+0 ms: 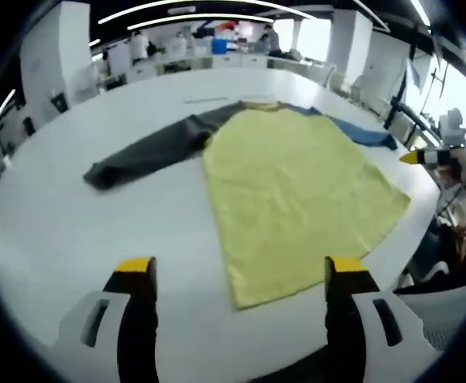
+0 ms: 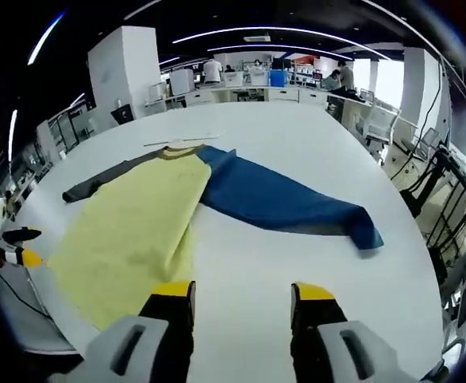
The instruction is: Fold the garment on the visible template until the final outline fits inside the template.
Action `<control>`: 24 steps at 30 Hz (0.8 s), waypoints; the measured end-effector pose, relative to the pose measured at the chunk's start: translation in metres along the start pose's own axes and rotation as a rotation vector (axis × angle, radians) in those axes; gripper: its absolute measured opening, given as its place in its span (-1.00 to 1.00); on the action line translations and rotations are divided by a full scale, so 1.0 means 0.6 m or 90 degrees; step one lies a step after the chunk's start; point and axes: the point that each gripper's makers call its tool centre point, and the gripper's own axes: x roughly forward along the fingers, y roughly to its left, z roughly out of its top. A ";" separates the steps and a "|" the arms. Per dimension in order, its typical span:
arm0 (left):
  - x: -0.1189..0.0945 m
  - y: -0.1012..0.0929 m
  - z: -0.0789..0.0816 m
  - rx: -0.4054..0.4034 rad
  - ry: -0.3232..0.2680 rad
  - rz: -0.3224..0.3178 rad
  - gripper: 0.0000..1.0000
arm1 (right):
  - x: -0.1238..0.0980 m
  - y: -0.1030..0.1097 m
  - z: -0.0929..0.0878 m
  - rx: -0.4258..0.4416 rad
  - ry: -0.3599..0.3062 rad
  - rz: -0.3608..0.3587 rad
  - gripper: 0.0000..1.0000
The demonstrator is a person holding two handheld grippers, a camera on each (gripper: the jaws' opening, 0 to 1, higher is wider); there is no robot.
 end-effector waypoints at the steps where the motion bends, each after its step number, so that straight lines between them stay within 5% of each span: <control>1: 0.000 -0.001 0.001 0.001 0.001 0.000 0.77 | 0.004 -0.004 0.003 0.001 -0.003 0.001 -0.05; 7: 0.003 0.000 0.005 0.011 -0.002 0.003 0.98 | 0.026 -0.025 0.020 0.037 -0.004 0.008 0.01; 24: -0.004 -0.016 0.030 0.017 -0.015 -0.020 0.98 | 0.084 -0.108 0.055 0.138 0.009 -0.027 0.13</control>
